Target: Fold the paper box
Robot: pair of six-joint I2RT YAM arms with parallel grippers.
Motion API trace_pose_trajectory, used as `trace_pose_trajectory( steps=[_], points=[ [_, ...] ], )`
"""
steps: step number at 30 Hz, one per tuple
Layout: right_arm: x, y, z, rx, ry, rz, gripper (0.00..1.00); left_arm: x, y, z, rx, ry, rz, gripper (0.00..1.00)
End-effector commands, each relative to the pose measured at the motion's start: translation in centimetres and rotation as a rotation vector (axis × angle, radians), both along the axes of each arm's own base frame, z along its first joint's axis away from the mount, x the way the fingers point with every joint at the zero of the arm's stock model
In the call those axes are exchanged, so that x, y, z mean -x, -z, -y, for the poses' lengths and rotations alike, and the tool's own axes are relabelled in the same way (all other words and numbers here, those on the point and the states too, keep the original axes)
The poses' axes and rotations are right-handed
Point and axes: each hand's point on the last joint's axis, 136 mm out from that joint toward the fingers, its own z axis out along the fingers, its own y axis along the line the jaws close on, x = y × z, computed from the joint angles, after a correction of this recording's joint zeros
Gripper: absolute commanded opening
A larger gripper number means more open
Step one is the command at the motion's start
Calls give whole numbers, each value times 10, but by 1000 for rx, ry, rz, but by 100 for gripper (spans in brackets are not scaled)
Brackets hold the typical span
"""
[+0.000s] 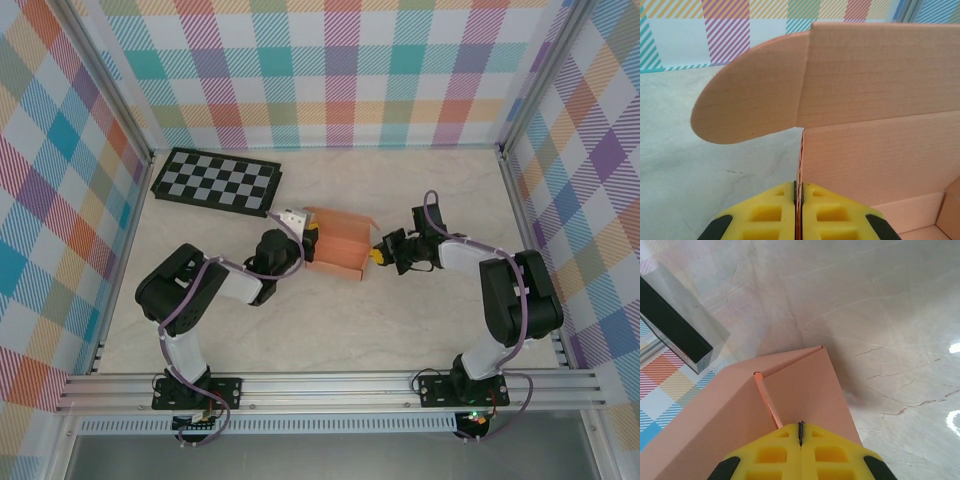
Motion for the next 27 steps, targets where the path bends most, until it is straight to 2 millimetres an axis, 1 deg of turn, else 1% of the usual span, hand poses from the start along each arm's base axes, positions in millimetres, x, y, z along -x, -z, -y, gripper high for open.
trace_pose_trajectory(
  steps=[1,4,7,9,11,12,14,16,17,19,20,25,27],
  points=[
    [1,-7,-2,-24,-35,16,0,19,11,14,-16,21,17,8],
    [6,-9,9,-40,-50,1,0,16,11,14,-14,-7,15,8],
    [15,-14,38,-15,-32,-2,0,13,8,12,-14,-24,31,8],
    [17,-27,61,-1,-24,25,9,11,7,12,-16,-31,34,7],
    [20,-40,79,3,-24,45,18,10,6,13,-19,-32,35,7],
    [20,-49,86,-6,-22,60,24,9,6,14,-17,-31,37,7],
    [20,-65,96,-25,-19,78,37,8,6,16,-24,-23,38,7],
    [16,-79,103,-34,-20,92,53,7,5,19,-29,-13,40,7],
    [12,-86,105,-33,-18,99,60,7,5,20,-32,-13,44,7],
    [-1,-102,105,-48,-36,130,69,6,5,22,-43,-6,45,7],
    [-9,-109,105,-51,-49,137,72,6,5,23,-48,-4,47,7],
    [-52,-125,104,-52,-116,183,75,7,4,33,-83,23,65,7],
    [-67,-127,99,-22,-169,223,77,8,5,37,-99,32,71,7]
  ],
)
